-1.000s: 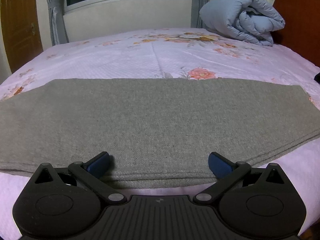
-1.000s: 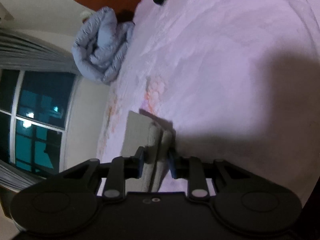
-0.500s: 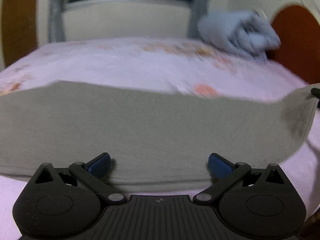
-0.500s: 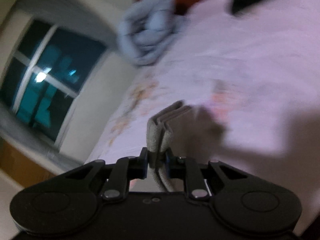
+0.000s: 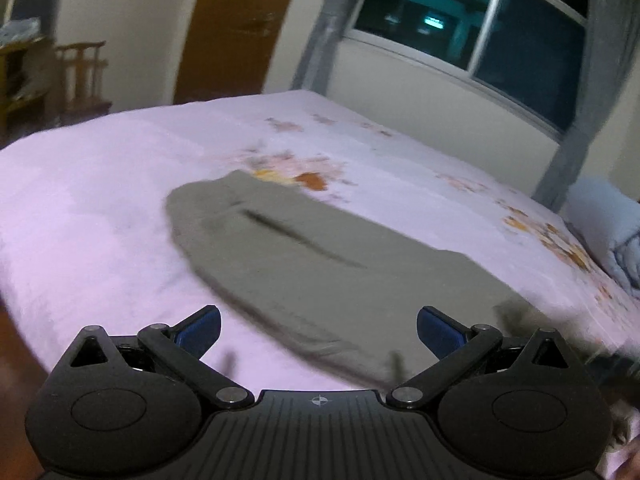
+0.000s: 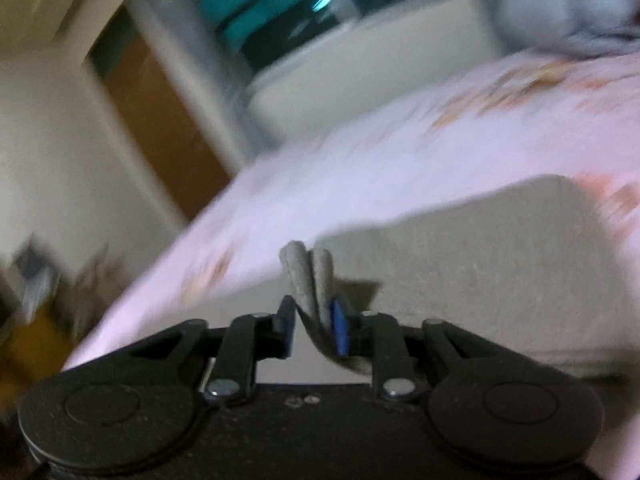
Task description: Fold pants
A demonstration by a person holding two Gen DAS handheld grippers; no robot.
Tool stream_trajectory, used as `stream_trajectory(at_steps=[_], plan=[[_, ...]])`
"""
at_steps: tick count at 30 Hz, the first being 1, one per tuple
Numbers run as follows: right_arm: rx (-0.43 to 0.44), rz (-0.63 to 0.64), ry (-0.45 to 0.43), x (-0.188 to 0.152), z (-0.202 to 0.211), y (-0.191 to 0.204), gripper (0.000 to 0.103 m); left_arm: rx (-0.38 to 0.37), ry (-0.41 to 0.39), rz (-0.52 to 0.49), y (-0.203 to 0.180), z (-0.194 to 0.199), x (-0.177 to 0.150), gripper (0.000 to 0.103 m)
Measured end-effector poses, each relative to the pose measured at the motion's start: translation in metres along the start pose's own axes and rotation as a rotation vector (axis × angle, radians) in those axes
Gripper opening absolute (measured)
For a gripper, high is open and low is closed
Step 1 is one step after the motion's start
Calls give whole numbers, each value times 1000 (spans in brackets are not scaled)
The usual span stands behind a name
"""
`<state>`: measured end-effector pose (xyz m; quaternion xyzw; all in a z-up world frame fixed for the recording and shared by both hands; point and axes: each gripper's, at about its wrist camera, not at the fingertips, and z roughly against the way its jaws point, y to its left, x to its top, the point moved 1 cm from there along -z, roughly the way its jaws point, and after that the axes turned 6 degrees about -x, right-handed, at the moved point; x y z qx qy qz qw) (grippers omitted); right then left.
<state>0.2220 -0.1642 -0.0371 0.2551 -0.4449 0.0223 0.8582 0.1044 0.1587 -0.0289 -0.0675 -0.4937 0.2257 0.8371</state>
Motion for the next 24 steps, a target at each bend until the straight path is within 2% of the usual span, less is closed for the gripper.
stream_trajectory(at_steps=[1,2,3,6,11,15,17,18,19,24], plan=[[5,44,75,-12,-9,11,21,0,4,7,5,0,-3,103],[9,62,61,-19,-4,16,21,2,8,10,7,0,-6,103],[33,58,4,-20,9,15,18,1,12,10,9,-1,-8,103],[-36,24,-65,-1,35,-8,22,-33,40,-19,-6,-9,-14,103],[-169,-61,-145,29,78,-65,23,-213,73,-124,-73,-23,-22,103],[-216,-89,-192,21,111,-89,39,-325,122,-185,-124,-43,-28,103],[-228,-107,-210,14,121,-101,43,-327,154,-218,-145,-52,-37,98],[-235,-113,-219,11,125,-104,43,-329,172,-223,-151,-56,-40,89],[-245,-123,-232,11,128,-111,43,-333,187,-218,-155,-61,-42,86],[-266,-234,-292,11,144,-144,47,-336,229,-132,-162,-72,-55,85]])
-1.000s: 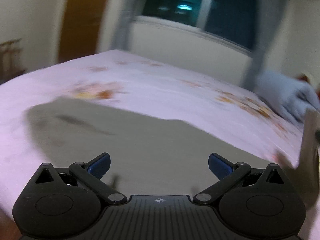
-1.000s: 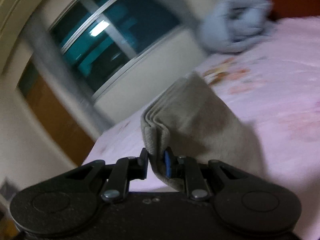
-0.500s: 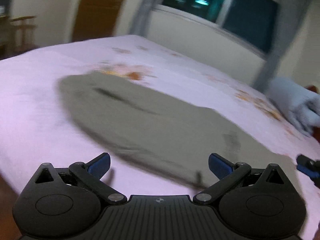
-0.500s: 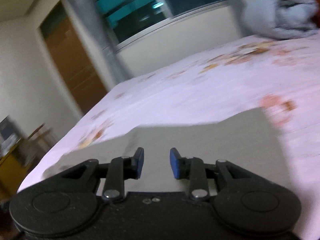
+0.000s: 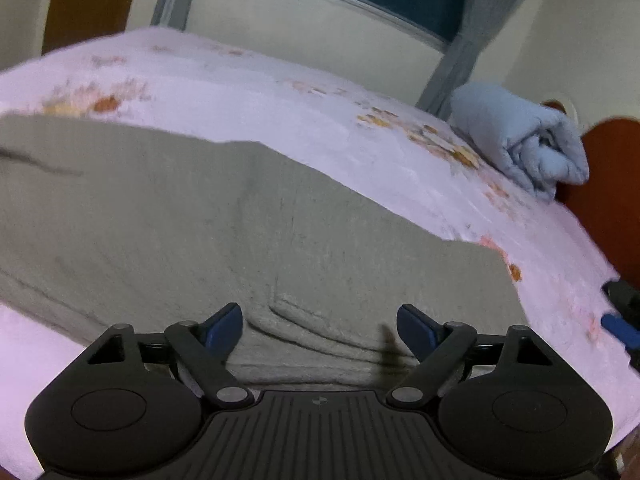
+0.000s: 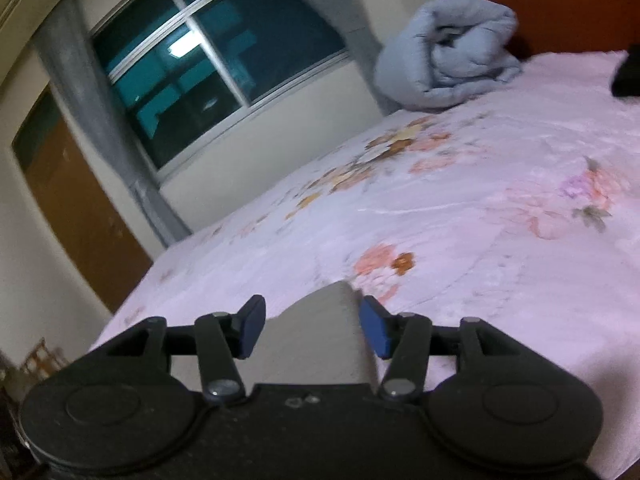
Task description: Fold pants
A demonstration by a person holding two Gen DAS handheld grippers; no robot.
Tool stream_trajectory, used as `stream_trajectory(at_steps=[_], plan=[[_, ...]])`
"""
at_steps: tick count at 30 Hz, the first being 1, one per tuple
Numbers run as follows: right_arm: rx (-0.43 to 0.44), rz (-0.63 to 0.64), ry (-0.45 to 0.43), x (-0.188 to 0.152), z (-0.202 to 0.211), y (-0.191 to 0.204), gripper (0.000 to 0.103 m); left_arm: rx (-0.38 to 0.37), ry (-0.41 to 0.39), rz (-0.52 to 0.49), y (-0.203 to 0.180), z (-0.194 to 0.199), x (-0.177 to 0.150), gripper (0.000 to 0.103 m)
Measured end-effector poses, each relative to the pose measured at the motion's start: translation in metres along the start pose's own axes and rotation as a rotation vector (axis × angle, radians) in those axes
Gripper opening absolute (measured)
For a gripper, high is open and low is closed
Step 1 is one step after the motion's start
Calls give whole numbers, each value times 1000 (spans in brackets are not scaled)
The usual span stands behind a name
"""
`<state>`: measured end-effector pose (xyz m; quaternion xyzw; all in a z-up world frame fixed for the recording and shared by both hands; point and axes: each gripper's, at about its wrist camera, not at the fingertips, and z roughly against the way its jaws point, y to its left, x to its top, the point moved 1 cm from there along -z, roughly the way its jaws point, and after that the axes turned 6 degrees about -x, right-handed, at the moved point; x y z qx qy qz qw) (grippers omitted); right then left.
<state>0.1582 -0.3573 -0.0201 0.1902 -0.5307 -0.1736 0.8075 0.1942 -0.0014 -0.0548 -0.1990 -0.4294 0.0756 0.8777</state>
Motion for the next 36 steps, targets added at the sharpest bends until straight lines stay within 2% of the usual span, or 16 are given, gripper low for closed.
stream_trajectory(at_steps=[3,5,6,7,13,17,21,23,26,28,29,31,32,33,34,36], plan=[[8,-40,-2,2,-6,-12,51,-23,-5,88,7,-9,-1,83],[8,-91,6,2,-6,-23,54,-33,-9,153,16,-12,-2,60],[4,-115,6,2,-6,-27,55,-37,-3,187,21,-13,-2,29],[0,-138,3,2,-6,-32,56,-53,3,223,27,-13,-1,17],[14,-162,3,1,-5,-38,59,-146,-67,239,32,11,2,16],[34,-131,41,-2,-8,-32,60,-72,-19,251,48,-3,-14,16],[61,-107,75,-2,-11,-24,60,-78,7,256,53,-12,-19,17],[91,-69,98,-4,-13,-14,60,-67,9,225,46,-13,-17,21],[320,-187,233,-15,-33,-7,62,-65,6,217,44,-15,-17,24],[301,-200,315,-28,-51,-3,61,-69,10,202,46,-15,-15,29],[228,-184,348,-35,-61,-5,61,-79,19,188,44,-16,-14,34],[106,-208,412,-42,-76,-11,51,-117,36,156,43,-11,-9,64],[125,-209,391,-39,-74,-10,53,-126,46,127,38,-9,-6,75],[134,-186,365,-35,-69,-5,61,-111,43,96,33,-4,-3,97],[134,-151,337,-31,-64,-1,74,-77,25,59,27,2,0,103],[130,-58,284,-26,-51,11,77,-46,-2,9,21,13,6,103]])
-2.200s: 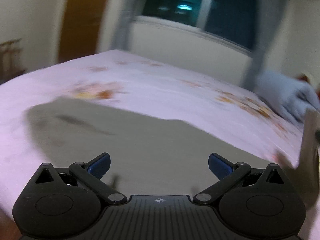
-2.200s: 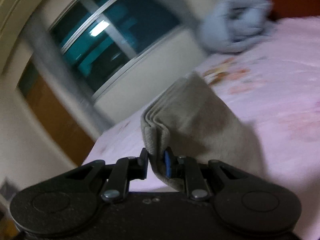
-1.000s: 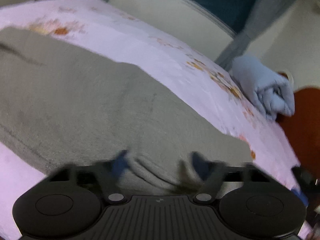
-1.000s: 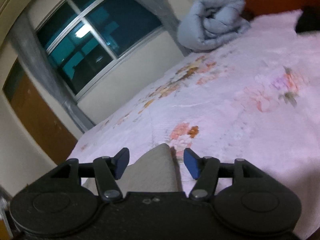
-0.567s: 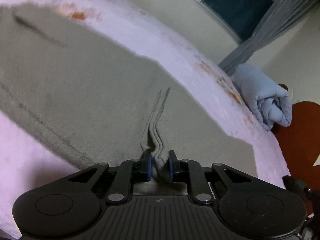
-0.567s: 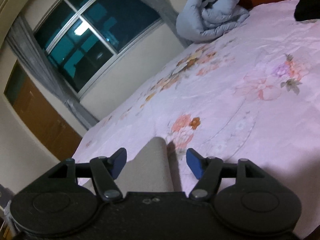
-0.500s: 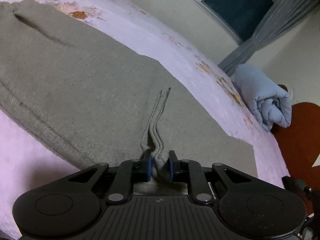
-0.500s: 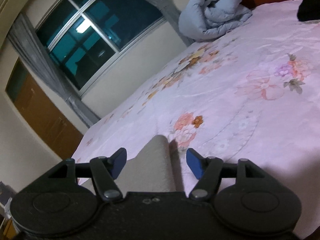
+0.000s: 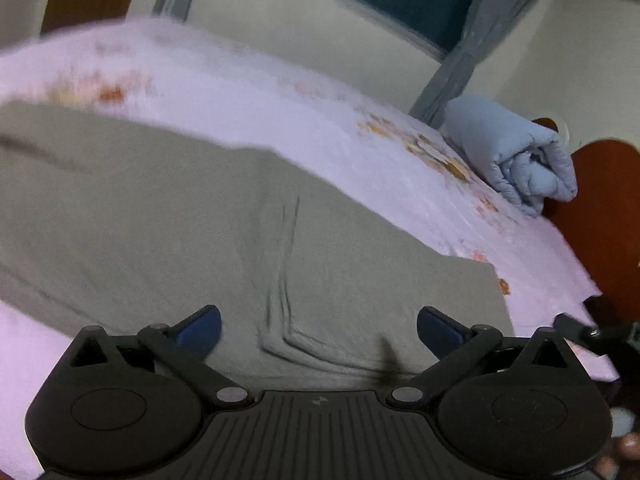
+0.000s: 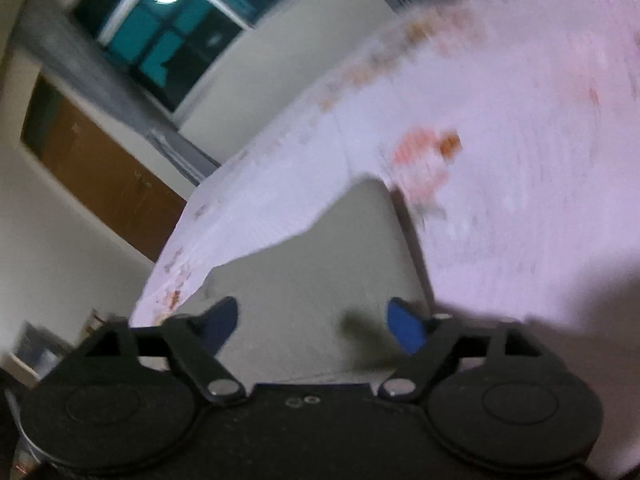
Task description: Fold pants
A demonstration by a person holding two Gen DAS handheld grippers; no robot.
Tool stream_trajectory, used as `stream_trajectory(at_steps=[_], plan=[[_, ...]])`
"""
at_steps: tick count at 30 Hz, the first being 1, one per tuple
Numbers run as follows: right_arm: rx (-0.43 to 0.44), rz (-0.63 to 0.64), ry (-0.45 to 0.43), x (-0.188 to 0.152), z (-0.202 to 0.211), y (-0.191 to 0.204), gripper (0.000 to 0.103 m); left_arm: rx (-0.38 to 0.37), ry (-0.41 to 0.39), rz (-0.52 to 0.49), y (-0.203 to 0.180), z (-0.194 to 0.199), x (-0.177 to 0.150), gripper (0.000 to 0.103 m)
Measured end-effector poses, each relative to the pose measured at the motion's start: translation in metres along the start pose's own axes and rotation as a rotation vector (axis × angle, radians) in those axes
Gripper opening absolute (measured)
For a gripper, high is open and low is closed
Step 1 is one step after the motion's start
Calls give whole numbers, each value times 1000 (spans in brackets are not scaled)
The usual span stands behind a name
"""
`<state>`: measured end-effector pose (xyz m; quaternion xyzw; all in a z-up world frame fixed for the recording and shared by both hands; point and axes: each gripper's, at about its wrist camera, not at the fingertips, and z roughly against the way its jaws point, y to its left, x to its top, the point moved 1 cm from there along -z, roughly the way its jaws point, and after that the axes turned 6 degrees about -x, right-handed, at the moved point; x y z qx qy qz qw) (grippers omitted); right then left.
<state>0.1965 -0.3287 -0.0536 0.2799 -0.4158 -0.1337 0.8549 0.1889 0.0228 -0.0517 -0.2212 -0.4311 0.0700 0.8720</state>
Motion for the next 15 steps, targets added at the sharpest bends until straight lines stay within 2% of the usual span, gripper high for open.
stream_trajectory(at_steps=[6,10,12,15], plan=[[-24,98,-49,-2,14,18,77,33,5,-33,0,15,10,103],[-51,112,-67,-1,21,25,86,54,-3,-48,9,29,12,103],[-61,125,-71,-2,20,31,86,66,-4,-57,18,36,10,103],[-65,143,-70,-4,17,38,93,72,-5,-58,30,44,9,103]])
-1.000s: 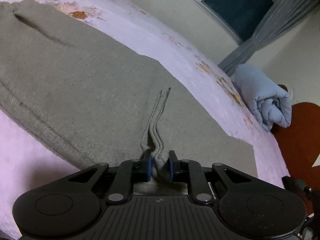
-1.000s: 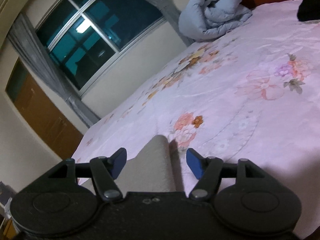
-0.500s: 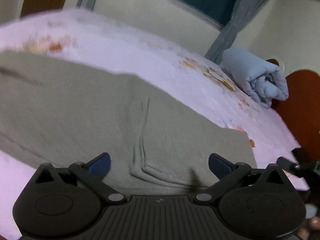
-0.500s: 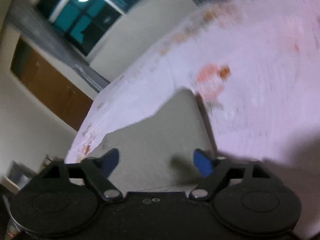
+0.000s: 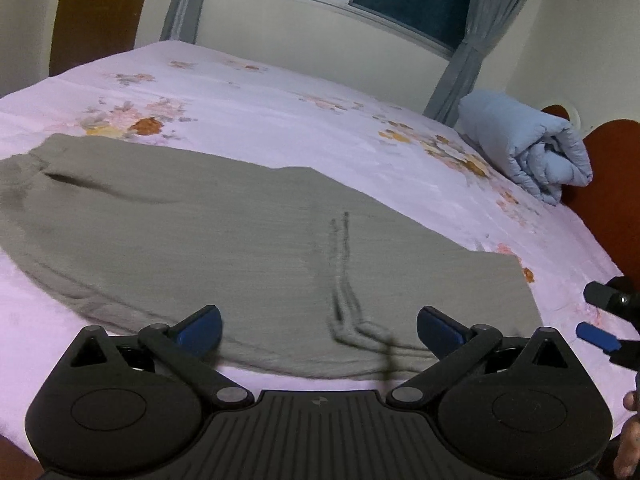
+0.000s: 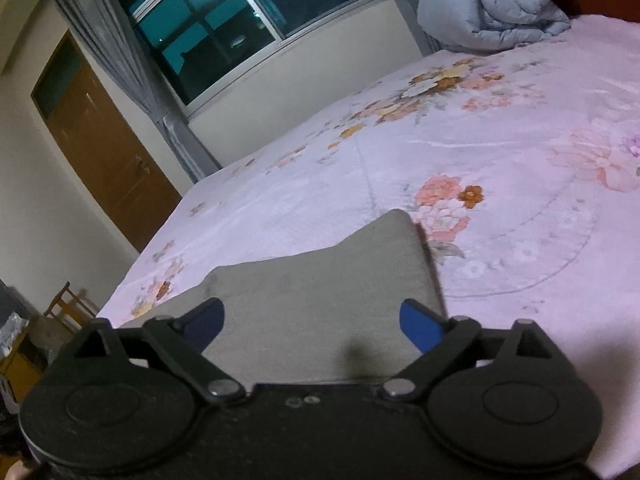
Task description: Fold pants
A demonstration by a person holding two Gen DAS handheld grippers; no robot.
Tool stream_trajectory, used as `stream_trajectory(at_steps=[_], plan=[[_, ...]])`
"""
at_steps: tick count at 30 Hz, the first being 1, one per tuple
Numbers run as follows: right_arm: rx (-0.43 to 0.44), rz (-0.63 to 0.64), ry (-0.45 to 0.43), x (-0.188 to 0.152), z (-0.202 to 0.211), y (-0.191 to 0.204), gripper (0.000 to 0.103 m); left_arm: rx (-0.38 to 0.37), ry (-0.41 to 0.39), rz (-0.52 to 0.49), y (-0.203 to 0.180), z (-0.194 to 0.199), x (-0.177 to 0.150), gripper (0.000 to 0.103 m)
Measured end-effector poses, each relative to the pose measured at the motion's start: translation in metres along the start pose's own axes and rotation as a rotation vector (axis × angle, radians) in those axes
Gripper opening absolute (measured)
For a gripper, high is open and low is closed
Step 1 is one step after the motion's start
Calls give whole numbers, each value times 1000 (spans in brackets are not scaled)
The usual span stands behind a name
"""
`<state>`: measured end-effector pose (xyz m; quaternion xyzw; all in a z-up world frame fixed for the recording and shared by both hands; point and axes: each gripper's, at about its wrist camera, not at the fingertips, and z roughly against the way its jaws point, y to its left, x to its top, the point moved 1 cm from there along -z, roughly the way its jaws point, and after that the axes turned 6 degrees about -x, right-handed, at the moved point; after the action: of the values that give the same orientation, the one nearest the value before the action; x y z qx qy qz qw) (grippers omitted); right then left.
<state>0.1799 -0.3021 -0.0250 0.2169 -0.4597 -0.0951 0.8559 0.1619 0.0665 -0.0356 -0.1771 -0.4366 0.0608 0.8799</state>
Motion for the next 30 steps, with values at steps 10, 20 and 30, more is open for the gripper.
stream_trajectory(at_steps=[10,20,30], plan=[[37,197,-1,-17,-15,64,97,152,-64,129,119,48,7,103],[39,218,46,-28,-39,89,97,184,-110,361,233,45,17,103],[142,274,73,-29,-70,158,97,85,-273,412,238,51,20,103]])
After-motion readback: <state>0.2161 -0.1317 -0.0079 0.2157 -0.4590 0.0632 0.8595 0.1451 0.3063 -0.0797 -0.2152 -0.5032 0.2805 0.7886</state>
